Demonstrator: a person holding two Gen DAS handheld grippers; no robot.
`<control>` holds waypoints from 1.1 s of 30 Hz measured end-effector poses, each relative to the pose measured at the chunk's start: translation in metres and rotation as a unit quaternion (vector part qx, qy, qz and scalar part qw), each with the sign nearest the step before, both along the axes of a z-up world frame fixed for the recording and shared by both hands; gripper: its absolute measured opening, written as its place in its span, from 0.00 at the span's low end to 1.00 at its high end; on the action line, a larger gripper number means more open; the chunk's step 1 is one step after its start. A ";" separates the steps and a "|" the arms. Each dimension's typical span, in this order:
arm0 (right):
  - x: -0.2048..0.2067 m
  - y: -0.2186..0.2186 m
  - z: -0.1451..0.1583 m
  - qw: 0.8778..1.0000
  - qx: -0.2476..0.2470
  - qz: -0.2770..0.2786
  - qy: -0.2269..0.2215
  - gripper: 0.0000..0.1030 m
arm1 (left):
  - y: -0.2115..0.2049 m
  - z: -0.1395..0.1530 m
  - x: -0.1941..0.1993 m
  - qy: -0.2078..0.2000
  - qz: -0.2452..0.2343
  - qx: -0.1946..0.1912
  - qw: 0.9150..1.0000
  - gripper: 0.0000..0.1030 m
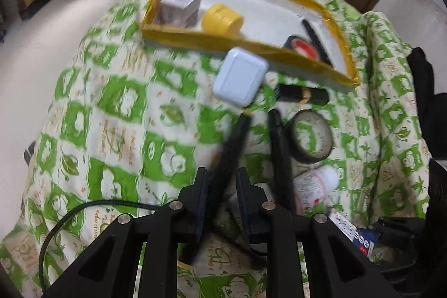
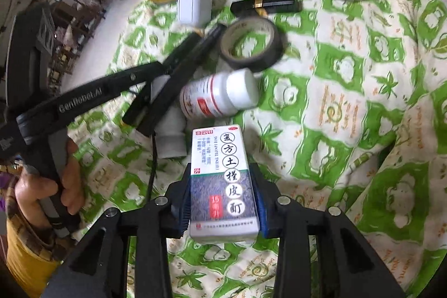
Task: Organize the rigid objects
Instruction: 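Lift the marker and medicine box and carry both toward the tray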
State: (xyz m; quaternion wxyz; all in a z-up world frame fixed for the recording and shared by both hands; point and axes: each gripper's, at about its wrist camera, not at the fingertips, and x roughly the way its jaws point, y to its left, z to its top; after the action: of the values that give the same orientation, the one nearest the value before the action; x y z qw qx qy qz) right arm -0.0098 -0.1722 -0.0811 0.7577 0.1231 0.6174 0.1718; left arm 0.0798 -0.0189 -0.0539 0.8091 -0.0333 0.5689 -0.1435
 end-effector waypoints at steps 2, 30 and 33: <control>0.001 0.004 -0.003 1.000 -0.005 0.006 0.007 0.35 | 0.000 -0.006 0.003 0.013 0.003 0.005 1.000 0.21; 0.001 -0.029 0.013 0.993 -0.048 -0.091 -0.053 0.33 | -0.019 -0.016 0.010 0.017 -0.009 0.023 1.000 0.20; 0.000 -0.030 0.012 0.993 -0.047 -0.091 -0.053 0.33 | -0.023 -0.014 0.009 0.011 -0.012 0.018 1.000 0.16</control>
State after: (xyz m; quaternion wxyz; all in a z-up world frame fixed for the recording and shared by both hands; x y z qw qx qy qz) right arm -0.0102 -0.2021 -0.0690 0.8066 0.1339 0.5703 0.0789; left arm 0.0887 -0.0417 -0.0681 0.8016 -0.0136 0.5803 -0.1428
